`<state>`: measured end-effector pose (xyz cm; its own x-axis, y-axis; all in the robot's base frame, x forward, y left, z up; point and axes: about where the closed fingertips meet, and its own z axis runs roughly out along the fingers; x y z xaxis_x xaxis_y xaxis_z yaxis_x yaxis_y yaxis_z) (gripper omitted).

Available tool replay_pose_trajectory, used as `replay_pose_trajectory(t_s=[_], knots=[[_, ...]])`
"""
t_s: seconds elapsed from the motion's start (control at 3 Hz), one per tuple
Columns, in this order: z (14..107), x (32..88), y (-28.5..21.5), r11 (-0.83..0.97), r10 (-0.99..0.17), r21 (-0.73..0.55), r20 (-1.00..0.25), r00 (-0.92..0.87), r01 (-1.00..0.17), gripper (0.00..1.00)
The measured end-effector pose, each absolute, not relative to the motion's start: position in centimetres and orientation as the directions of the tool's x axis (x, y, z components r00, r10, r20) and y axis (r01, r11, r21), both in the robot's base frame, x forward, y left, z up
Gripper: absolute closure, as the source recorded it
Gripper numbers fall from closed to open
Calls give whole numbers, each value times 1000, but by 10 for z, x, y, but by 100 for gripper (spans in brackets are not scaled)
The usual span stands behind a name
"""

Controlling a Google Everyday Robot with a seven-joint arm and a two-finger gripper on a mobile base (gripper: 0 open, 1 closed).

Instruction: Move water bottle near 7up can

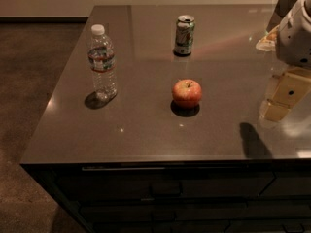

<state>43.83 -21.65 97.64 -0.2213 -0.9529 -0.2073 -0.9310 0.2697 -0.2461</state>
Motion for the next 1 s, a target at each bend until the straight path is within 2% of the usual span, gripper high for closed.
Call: replay_pose_trajectory(t_s=[0.33,1.0], knots=[[977,439,-216,270,-952,-249,-211,-220,-930,0],[1004,485,-152,184,-936,-256,-341,-89,-949,0]])
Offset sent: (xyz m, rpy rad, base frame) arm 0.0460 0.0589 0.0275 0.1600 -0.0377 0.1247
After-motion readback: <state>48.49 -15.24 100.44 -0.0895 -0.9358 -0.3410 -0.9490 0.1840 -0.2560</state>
